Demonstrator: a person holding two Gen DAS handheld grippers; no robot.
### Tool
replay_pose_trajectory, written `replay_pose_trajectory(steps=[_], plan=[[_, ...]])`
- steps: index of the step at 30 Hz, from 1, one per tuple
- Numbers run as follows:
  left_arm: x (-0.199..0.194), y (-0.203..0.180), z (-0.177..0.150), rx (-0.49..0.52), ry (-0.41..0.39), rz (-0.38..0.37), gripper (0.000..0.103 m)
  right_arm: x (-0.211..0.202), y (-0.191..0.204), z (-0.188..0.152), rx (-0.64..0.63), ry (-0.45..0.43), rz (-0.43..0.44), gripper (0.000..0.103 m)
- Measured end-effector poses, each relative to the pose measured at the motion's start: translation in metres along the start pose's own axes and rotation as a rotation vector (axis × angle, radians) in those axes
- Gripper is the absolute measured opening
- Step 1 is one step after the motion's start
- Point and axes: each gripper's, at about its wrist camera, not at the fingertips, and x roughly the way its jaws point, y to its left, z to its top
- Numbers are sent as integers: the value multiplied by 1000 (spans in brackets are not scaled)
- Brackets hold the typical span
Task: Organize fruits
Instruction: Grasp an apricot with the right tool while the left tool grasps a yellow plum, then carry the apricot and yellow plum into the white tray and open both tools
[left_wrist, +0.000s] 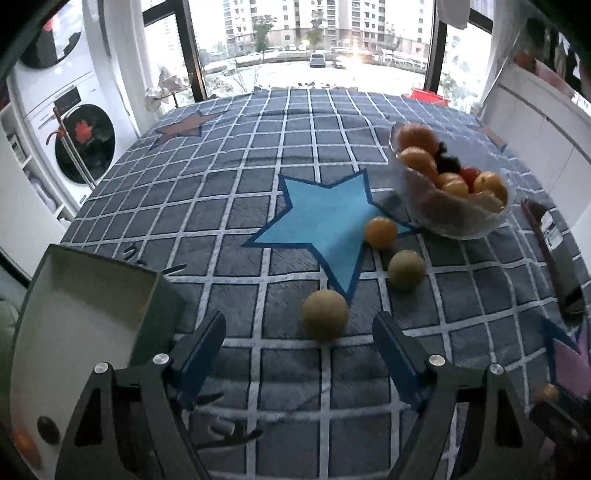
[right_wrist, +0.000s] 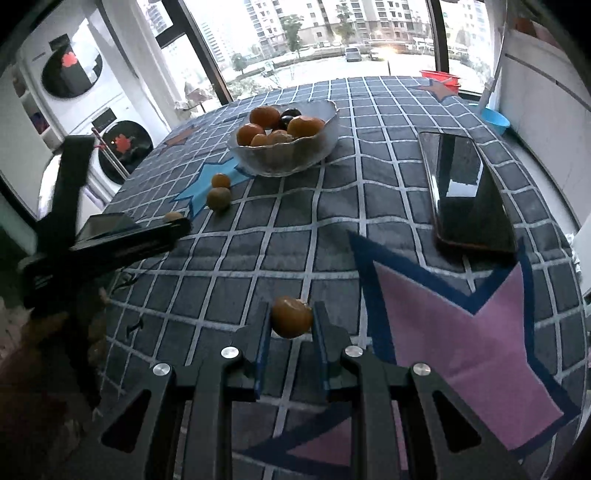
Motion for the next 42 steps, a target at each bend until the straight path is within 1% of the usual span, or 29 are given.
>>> replay_pose_trajectory(steps=[2,4,6,7,8,9,13,17,21,24,28,35,42], plan=[[5,-3,0,-1,2,2,83,-2,0,-2,-1,-2,5,24],[5,-3,0,-11,-7,-12,72,-3,2,-4,0,-2,11,24],[5,-3,2,-26,-5,-42,54,-4,3,-5,-4,-4,12,24],[4,-3,2,-32,-7,-56,48,-5,4,-6,-7,-4,11,24],[2,-4,2,-27,-12,-57,34,-5,5,-7,-8,-3,10,24],[1,-5,2,-19,-12,-65,27,-6,5,-8,-7,-2,11,24],[-8,1,-7,-35,1,-109,27,-11,8,-12,-5,3,11,24],[-35,14,-28,-68,0,-185,27,-15,14,-21,-10,16,6,24],[-67,20,-49,-44,-28,-198,27,-20,23,-28,-13,37,16,24],[-90,25,-62,-17,-52,-181,27,-26,33,-31,-14,45,30,24],[-109,38,-72,-15,-70,-172,27,-33,52,-31,-28,47,45,24],[-126,69,-82,-40,-107,-109,27,-42,90,-28,-86,46,52,24],[-131,105,-91,-81,-135,-49,27,-36,135,-21,-149,63,61,24]])
